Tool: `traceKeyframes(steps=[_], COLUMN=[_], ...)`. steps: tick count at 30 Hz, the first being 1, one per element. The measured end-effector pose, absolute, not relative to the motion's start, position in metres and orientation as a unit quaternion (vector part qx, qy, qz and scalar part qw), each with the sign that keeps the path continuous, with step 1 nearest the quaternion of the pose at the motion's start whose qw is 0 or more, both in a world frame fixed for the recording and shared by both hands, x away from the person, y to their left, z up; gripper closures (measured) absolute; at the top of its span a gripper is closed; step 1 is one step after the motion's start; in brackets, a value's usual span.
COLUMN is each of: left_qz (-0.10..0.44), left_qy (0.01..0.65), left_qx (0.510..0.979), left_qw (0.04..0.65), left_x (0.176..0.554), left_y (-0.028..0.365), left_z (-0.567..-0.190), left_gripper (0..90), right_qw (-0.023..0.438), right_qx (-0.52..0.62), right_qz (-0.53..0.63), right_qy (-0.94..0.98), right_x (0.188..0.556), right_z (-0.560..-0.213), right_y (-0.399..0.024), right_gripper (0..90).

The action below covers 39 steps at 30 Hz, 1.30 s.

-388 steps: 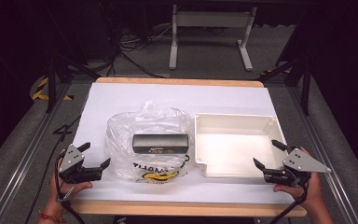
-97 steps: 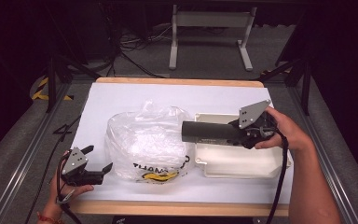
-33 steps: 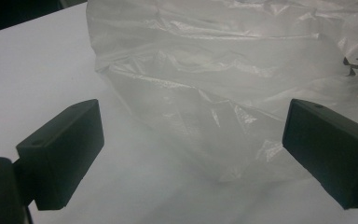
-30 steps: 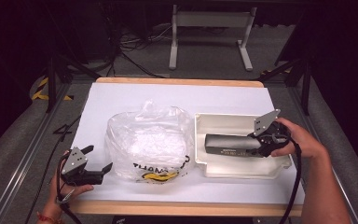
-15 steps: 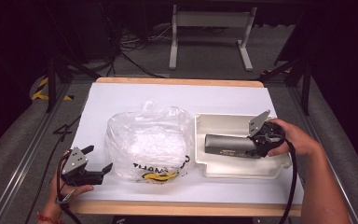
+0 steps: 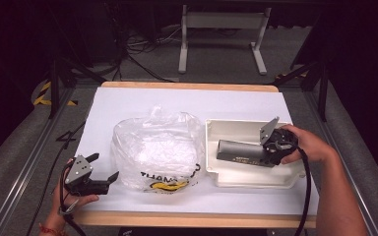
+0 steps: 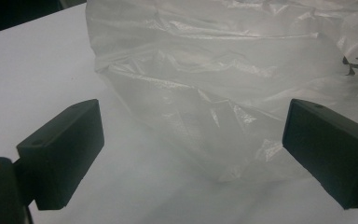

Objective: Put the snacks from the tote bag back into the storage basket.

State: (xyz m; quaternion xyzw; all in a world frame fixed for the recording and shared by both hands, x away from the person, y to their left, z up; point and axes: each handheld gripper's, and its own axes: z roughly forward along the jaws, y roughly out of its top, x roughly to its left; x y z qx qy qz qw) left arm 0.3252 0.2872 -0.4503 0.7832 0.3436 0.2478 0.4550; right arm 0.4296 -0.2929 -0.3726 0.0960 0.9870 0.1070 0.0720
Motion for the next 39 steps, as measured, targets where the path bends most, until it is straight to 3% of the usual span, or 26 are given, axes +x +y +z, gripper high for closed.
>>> traceKeyframes(steps=[39], left_qz=[0.249], left_qy=[0.342], left_qx=[0.785], left_qw=[0.454], left_x=[0.325], left_y=[0.287], left_z=[-0.450], left_gripper=[6.2], right_qw=[0.108], right_qx=[0.121], right_qz=[0.084], right_qy=[0.983], right_x=[0.429], right_z=[-0.370], right_y=[-0.305], right_gripper=[36.9])
